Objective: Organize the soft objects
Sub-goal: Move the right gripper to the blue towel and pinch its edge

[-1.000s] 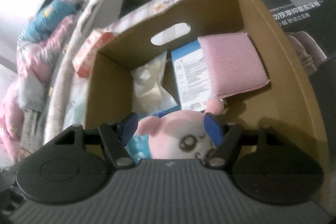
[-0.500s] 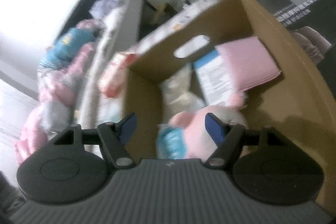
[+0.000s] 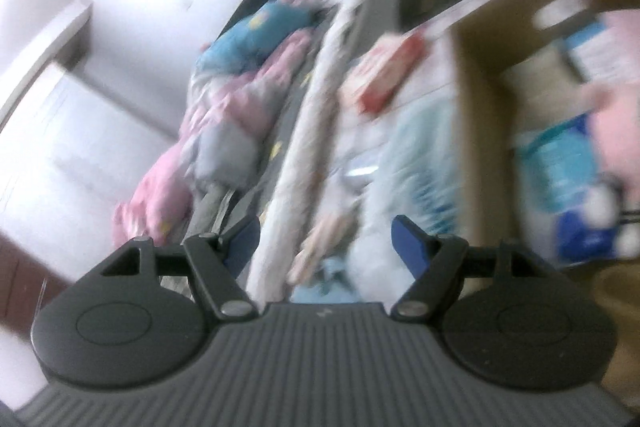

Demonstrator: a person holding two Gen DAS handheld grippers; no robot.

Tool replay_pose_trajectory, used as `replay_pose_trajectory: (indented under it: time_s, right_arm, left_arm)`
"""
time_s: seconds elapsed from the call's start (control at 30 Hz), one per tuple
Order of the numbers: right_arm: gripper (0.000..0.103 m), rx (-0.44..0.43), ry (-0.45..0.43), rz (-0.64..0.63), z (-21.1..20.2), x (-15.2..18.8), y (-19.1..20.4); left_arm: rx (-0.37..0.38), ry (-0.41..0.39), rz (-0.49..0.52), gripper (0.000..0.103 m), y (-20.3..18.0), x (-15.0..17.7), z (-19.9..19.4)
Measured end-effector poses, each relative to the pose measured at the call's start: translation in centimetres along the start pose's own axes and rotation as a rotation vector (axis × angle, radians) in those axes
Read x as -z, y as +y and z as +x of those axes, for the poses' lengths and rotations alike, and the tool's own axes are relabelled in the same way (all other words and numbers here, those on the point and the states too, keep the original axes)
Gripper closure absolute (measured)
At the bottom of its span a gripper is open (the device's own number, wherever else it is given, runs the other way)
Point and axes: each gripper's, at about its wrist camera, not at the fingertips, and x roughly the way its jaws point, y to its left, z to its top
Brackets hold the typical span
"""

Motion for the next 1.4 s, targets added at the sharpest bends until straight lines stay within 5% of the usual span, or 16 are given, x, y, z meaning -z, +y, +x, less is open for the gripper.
replay_pose_trajectory:
  time_s: [0.2,0.43,0.73,0.97,1.1,1.4]
  right_arm:
    - [0.034,0.022,0.169,-0.163,6.9,1.9,4.8]
    - [0.064,0.17,0.394,-0.488,15.2,3.5,9.5]
    - [0.063,0.358,0.565,-0.779,23.4,4.7,10.0]
    - [0.063,0.388,0.678,-0.857,27.1,5.8,9.2]
    - [0.091,0.381,0.724,-0.865,28.2,6.5,8.9]
    - [0.096,0.298,0.59,-0.785,26.4,3.0,11.9]
  left_arm:
    - [-0.016,0.001,-0.012,0.039,1.8,1.8,0.6]
    - [-0.014,0.012,-0.02,0.057,2.8,1.8,2.6]
    - [-0.008,0.074,-0.055,0.067,4.5,2.0,4.9]
    - [-0.013,0.11,-0.086,0.07,5.8,2.3,6.0]
    - [-0.014,0.119,-0.099,0.07,6.1,2.4,6.4]
    - [-0.011,0.077,-0.121,0.069,6.5,1.5,5.2]
